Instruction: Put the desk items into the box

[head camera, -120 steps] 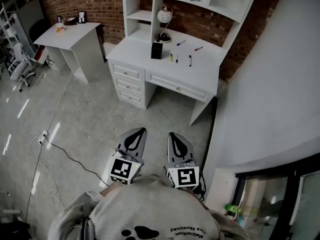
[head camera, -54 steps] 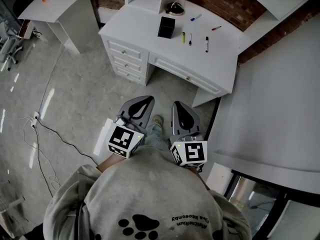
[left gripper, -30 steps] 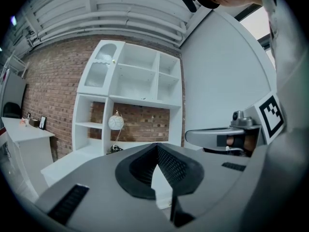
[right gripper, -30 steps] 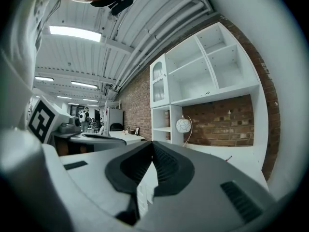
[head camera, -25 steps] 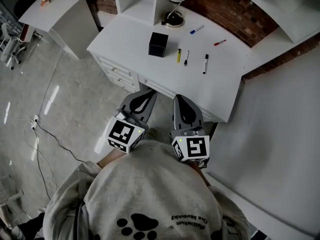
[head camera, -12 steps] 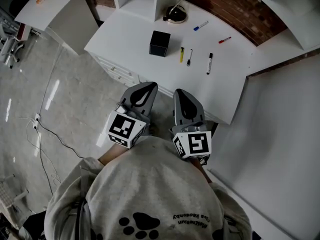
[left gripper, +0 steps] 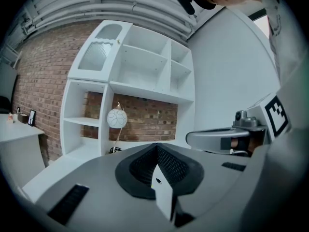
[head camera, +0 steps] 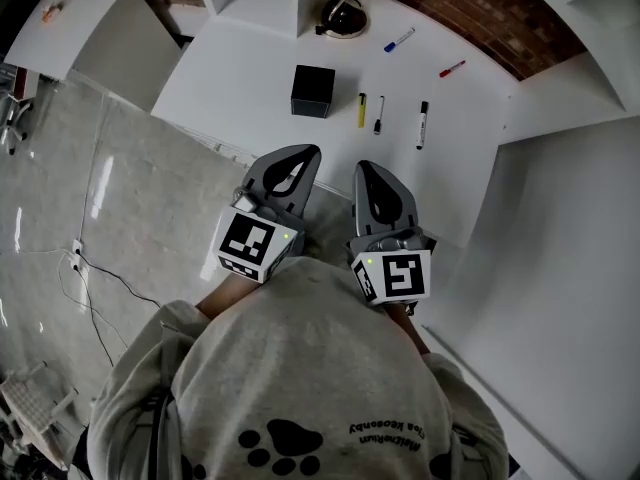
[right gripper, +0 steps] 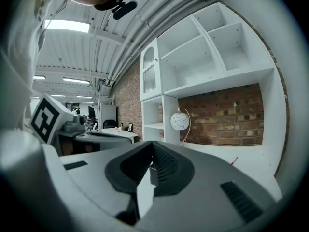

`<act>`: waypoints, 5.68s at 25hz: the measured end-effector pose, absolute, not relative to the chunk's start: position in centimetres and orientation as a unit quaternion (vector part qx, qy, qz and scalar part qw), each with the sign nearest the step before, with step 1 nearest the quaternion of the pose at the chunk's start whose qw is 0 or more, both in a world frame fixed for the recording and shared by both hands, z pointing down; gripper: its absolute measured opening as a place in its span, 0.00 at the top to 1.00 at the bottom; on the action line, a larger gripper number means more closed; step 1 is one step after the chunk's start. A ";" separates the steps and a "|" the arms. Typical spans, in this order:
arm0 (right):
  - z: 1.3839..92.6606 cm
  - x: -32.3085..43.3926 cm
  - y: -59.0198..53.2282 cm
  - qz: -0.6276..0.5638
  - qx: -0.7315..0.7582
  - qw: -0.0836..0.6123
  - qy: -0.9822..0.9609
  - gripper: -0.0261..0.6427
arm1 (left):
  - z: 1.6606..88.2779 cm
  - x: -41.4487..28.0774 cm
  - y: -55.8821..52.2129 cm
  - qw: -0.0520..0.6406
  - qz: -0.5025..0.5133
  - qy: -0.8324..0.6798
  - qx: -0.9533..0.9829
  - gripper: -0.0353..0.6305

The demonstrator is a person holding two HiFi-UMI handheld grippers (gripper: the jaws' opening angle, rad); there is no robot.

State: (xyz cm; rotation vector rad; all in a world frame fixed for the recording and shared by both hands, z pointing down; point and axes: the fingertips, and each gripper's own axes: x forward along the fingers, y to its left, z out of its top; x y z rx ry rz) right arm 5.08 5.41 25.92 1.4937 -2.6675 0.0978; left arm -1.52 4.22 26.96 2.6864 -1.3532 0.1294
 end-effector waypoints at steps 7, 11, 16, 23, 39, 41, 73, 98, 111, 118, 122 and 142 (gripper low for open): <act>26.8 4.9 1.6 0.040 0.511 0.052 -0.857 0.94 | 27.3 -1.3 0.1 0.062 0.042 -0.412 0.908 0.94; 27.8 4.9 0.4 0.043 0.524 0.058 -0.848 0.94 | 28.4 -0.9 -1.2 0.065 0.047 -0.390 0.917 0.94; 29.0 4.5 -0.3 0.051 0.526 0.070 -0.846 0.94 | 29.6 -0.7 -1.8 0.074 0.053 -0.378 0.921 0.94; 31.4 4.9 -1.7 0.067 0.529 0.091 -0.841 0.94 | 31.8 -0.2 -2.8 0.084 0.069 -0.378 0.920 0.94; 39.6 5.7 -6.6 0.089 0.515 0.145 -0.840 0.94 | 39.5 1.3 -6.1 0.108 0.091 -0.380 0.914 0.94; 40.4 5.9 -7.3 0.098 0.518 0.147 -0.837 0.93 | 40.2 1.6 -6.5 0.113 0.093 -0.377 0.915 0.94; 50.9 8.7 -14.4 0.219 0.489 0.292 -0.792 0.93 | 47.5 4.9 -10.3 0.177 0.140 -0.371 0.901 0.94; 57.2 9.1 -16.4 0.321 0.445 0.403 -0.732 0.84 | 50.0 6.0 -9.8 0.193 0.167 -0.371 0.893 0.94; 57.9 8.7 -16.5 0.308 0.423 0.439 -0.730 0.86 | 50.2 5.3 -9.8 0.200 0.171 -0.379 0.887 0.94; 57.4 8.6 -16.4 0.323 0.434 0.417 -0.730 0.87 | 49.9 5.0 -9.5 0.200 0.168 -0.379 0.888 0.94; 56.5 8.5 -16.4 0.328 0.442 0.395 -0.735 0.87 | 49.6 5.0 -9.4 0.199 0.166 -0.378 0.889 0.94; 48.3 8.4 -15.4 0.266 0.507 0.269 -0.774 0.87 | 45.2 4.6 -8.9 0.168 0.155 -0.384 0.895 0.94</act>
